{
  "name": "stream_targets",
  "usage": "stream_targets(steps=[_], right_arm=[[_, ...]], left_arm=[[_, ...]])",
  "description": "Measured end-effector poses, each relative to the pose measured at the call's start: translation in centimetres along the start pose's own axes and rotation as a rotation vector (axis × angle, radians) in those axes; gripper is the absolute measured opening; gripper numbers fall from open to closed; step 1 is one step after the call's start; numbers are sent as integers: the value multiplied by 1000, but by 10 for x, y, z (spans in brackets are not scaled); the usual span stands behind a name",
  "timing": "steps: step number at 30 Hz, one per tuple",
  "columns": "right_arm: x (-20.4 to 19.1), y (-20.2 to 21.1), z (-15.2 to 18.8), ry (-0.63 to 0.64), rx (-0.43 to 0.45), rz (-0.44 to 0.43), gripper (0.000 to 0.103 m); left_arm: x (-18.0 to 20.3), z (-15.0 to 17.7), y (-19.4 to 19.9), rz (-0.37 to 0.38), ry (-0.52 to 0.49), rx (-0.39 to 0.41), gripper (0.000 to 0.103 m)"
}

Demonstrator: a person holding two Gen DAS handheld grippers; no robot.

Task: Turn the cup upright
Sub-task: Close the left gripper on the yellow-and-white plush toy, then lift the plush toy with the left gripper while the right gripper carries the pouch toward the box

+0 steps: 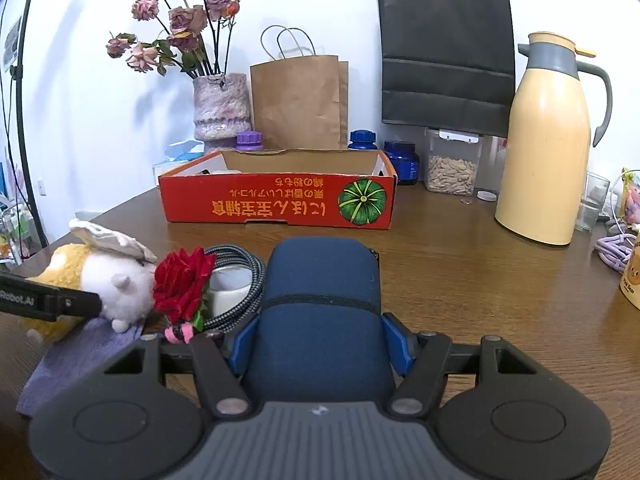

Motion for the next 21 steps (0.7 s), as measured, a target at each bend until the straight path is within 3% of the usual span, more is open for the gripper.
stream_targets(steps=[9, 21], right_arm=[[-1, 2, 0, -2, 7, -4, 64], [-1, 3, -1, -9, 17, -4, 64]], left_arm=[[-3, 7, -6, -8, 7, -13, 53], [4, 7, 16, 12, -30, 49, 51]])
Point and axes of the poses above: each gripper's, at about its wrist camera, not at the fingertips, and y roughly against the way its jaws point, x to its right, z to its underside, the point moved 10 cm from there along -y, roughly the way its jaws point, and after that the axes turned 12 degrees about -x, right-handed, at the moved point
